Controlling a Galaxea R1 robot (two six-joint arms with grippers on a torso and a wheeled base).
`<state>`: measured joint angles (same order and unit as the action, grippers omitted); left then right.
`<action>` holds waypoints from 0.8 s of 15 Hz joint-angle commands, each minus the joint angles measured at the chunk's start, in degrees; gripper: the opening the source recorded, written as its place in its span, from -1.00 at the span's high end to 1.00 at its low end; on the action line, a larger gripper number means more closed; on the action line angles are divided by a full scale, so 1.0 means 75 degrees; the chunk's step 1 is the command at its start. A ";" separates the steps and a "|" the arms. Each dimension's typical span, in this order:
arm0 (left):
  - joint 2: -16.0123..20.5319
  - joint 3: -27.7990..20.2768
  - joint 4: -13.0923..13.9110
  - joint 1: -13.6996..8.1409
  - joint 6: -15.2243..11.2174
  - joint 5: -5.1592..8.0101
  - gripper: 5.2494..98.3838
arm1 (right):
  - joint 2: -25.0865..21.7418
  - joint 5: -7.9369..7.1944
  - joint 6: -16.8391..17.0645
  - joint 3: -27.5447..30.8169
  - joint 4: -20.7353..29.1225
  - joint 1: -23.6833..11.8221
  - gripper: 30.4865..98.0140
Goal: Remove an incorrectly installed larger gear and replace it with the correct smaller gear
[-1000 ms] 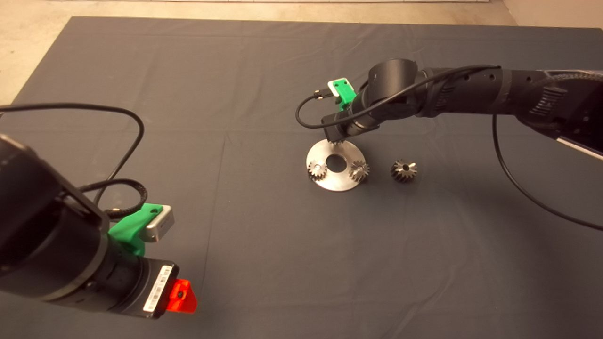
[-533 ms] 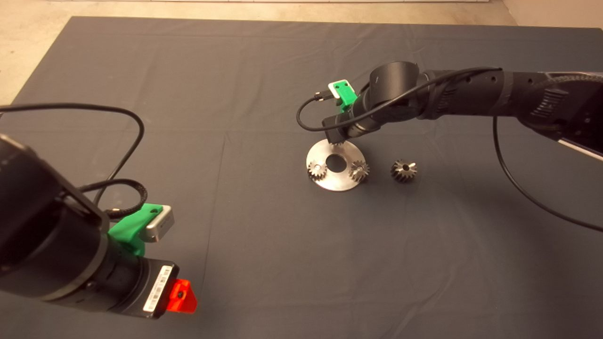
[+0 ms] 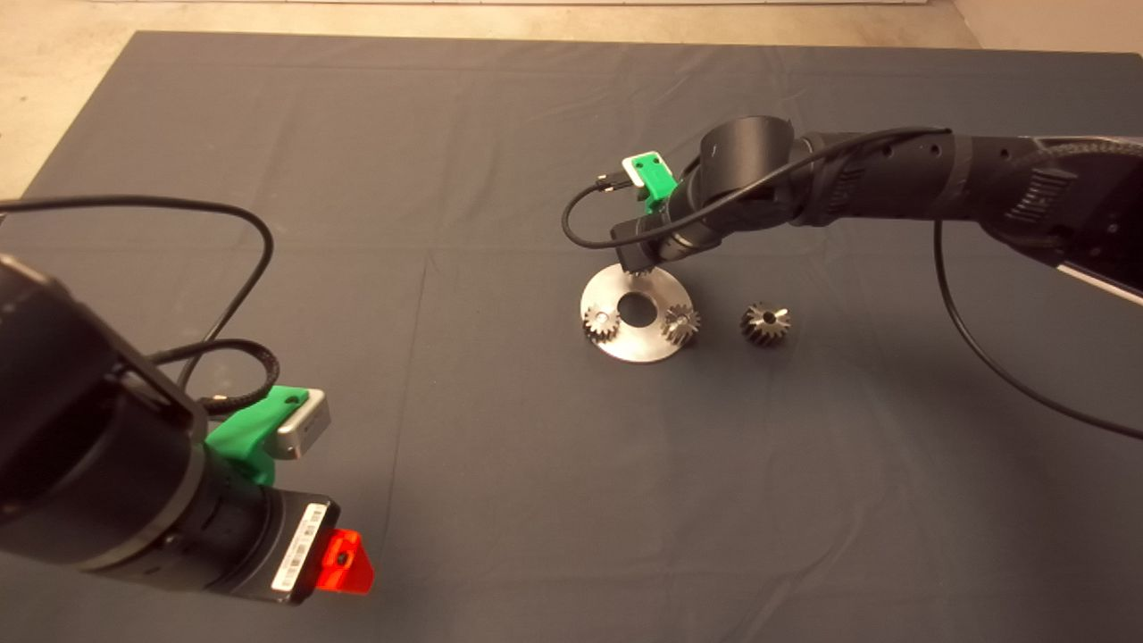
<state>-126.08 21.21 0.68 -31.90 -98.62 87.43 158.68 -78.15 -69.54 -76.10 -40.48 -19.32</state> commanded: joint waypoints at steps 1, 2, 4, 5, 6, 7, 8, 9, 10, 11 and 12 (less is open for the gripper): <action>-0.0013 -0.0123 0.0108 -0.0036 -0.0034 0.0050 -0.99 | 0.0083 0.0003 -0.0033 -0.0275 -0.0157 -0.0131 0.68; -0.0013 -0.0123 0.0108 -0.0036 -0.0043 0.0050 -0.99 | 0.0086 0.0014 -0.0033 -0.0304 -0.0157 -0.0131 0.68; -0.0013 -0.0123 0.0109 -0.0036 -0.0034 0.0050 -0.99 | 0.0095 0.0026 -0.0033 -0.0316 -0.0157 -0.0131 0.68; -0.0013 -0.0123 0.0108 -0.0036 -0.0034 0.0050 -0.99 | 0.0095 0.0026 -0.0056 -0.0316 -0.0157 -0.0131 0.68; -0.0013 -0.0123 0.0118 -0.0036 -0.0034 0.0050 -0.99 | 0.0095 0.0014 -0.0113 -0.0316 -0.0157 -0.0131 0.68; -0.0013 -0.0123 0.0108 -0.0036 -0.0034 0.0050 -0.99 | 0.0095 0.0014 -0.0115 -0.0316 -0.0157 -0.0131 0.68; -0.0013 -0.0123 0.0108 -0.0036 -0.0034 0.0041 -0.99 | 0.0104 0.0014 -0.0115 -0.0316 -0.0157 -0.0131 0.68; -0.0013 -0.0123 0.0108 -0.0036 -0.0034 0.0050 -0.99 | 0.0083 0.0014 -0.0127 -0.0304 -0.0157 -0.0131 0.68; -0.0013 -0.0123 0.0108 -0.0036 -0.0034 0.0050 -0.99 | 0.0083 0.0014 -0.0127 -0.0293 -0.0145 -0.0131 0.68; -0.0013 -0.0123 0.0108 -0.0036 -0.0034 0.0050 -0.99 | 0.0095 0.0014 -0.0127 -0.0289 -0.0153 -0.0131 0.68; -0.0013 -0.0123 0.0108 -0.0036 -0.0034 0.0050 -0.99 | 0.0095 0.0014 -0.0127 -0.0281 -0.0147 -0.0131 0.68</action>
<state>-126.08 21.21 0.68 -31.89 -98.64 87.43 159.37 -77.84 -70.14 -78.30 -40.42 -18.57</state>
